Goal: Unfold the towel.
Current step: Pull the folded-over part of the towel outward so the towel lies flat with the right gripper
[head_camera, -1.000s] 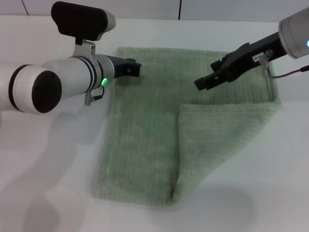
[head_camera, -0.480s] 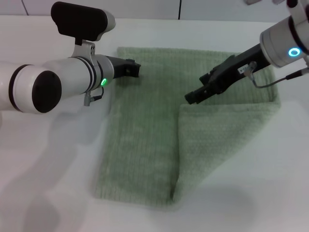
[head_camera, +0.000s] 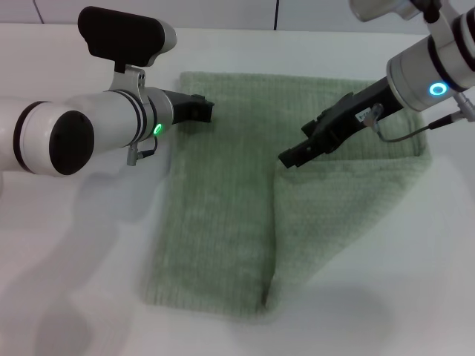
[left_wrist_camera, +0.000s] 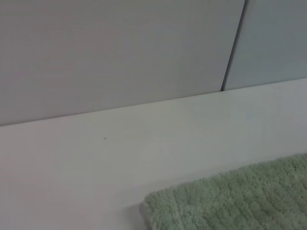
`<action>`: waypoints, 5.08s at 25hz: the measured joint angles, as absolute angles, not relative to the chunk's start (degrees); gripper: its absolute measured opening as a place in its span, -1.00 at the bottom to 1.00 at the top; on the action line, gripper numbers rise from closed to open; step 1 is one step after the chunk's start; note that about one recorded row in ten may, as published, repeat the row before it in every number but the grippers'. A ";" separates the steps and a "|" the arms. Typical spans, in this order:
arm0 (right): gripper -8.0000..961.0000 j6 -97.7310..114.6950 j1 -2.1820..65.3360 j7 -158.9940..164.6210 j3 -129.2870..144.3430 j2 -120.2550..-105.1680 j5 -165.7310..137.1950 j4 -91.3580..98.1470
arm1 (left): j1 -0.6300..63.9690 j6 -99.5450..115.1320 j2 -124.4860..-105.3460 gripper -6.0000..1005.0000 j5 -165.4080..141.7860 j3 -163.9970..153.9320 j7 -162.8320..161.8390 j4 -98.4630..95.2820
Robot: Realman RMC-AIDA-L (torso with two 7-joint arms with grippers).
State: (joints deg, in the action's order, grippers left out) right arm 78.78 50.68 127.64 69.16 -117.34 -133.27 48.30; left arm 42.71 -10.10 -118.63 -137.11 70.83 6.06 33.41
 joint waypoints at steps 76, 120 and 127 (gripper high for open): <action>0.06 63.69 55.90 124.37 77.43 -119.27 -132.01 32.69 | 42.27 -10.11 -118.74 -0.99 -137.11 70.75 5.97 33.95; -0.92 66.65 54.11 124.72 78.23 -119.27 -132.26 37.68 | 41.83 -10.10 -118.65 -0.99 -137.11 70.75 5.95 34.08; -0.92 72.00 49.86 127.79 78.90 -119.08 -132.59 48.01 | 41.81 -10.11 -118.57 -0.99 -137.11 70.85 5.98 34.19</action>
State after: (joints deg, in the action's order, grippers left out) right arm 72.00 49.86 127.79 78.90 -119.08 -132.59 48.01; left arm 41.81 -10.11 -118.57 -137.11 70.85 5.98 34.19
